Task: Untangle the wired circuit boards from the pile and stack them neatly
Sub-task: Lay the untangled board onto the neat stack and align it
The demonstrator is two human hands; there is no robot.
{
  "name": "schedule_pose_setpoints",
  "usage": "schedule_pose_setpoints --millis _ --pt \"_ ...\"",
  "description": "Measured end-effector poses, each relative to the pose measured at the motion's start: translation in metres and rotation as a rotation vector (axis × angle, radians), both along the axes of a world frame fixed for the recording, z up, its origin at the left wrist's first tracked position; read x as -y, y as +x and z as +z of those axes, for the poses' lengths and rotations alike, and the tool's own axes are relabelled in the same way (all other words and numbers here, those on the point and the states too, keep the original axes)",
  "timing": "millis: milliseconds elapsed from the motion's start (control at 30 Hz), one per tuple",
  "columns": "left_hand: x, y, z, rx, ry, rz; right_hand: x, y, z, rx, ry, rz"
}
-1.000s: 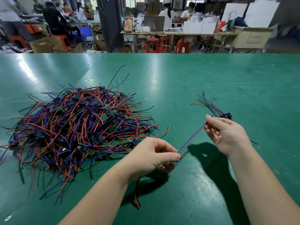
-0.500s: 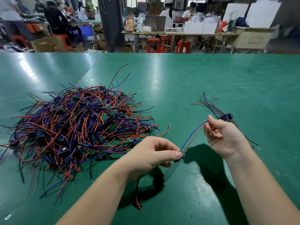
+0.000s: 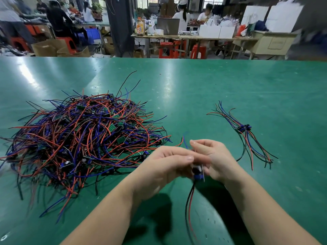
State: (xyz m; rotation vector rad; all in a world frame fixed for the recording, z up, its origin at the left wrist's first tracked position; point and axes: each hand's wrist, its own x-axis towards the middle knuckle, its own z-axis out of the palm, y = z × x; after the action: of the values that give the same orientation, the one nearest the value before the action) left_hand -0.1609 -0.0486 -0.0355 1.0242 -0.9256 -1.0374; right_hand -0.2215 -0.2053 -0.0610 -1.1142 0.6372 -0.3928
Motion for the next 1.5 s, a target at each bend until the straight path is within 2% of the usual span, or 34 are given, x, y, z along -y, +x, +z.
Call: schedule_pose_setpoints --millis 100,167,300,400,533,667,800,900,967,1033,1067,1133,1167,1233,1333,1500 --pt "0.005 0.000 0.001 -0.061 -0.077 0.216 -0.004 -0.001 0.000 -0.079 -0.295 0.004" --pt "0.007 -0.001 0.002 -0.141 -0.109 0.348 -0.007 -0.004 0.003 -0.061 -0.460 0.077" --pt "0.008 0.001 0.005 -0.295 -0.181 0.527 -0.020 -0.015 0.014 0.160 -0.498 0.387" --pt "0.010 0.003 0.006 -0.355 -0.193 0.606 -0.031 -0.017 0.020 0.298 -0.418 0.439" --pt "0.014 -0.002 0.002 -0.372 -0.190 0.663 -0.039 -0.009 0.021 0.416 -0.201 0.123" --pt "0.017 -0.011 -0.004 -0.344 -0.117 0.500 -0.031 -0.007 0.025 0.412 0.109 -0.060" --pt "0.013 -0.012 -0.004 -0.325 -0.016 0.251 -0.017 -0.010 0.035 0.375 0.221 -0.160" --pt "-0.007 0.007 0.008 -0.393 -0.046 0.015 -0.001 -0.020 0.045 0.387 0.335 -0.099" --pt "-0.021 0.023 0.015 -0.515 -0.183 -0.144 0.006 -0.027 0.048 0.451 0.451 0.012" --pt "-0.026 0.033 0.022 -0.629 -0.255 -0.107 0.007 -0.032 0.048 0.488 0.540 0.126" --pt "-0.024 0.037 0.023 -0.606 -0.190 0.044 0.005 -0.033 0.047 0.467 0.538 0.169" --pt "-0.015 0.037 0.017 -0.420 0.050 0.379 -0.003 -0.029 0.047 0.336 0.437 0.211" --pt "-0.009 0.034 0.012 -0.322 0.156 0.449 -0.009 -0.026 0.045 0.261 0.369 0.205" --pt "0.002 0.023 0.002 -0.204 0.286 0.410 -0.020 -0.018 0.041 0.172 0.277 0.152" --pt "0.013 0.005 -0.007 -0.208 0.321 0.262 -0.028 -0.012 0.032 0.131 0.132 0.079" --pt "0.017 0.000 -0.011 -0.123 0.339 0.369 -0.022 -0.013 0.026 0.039 -0.176 0.076"
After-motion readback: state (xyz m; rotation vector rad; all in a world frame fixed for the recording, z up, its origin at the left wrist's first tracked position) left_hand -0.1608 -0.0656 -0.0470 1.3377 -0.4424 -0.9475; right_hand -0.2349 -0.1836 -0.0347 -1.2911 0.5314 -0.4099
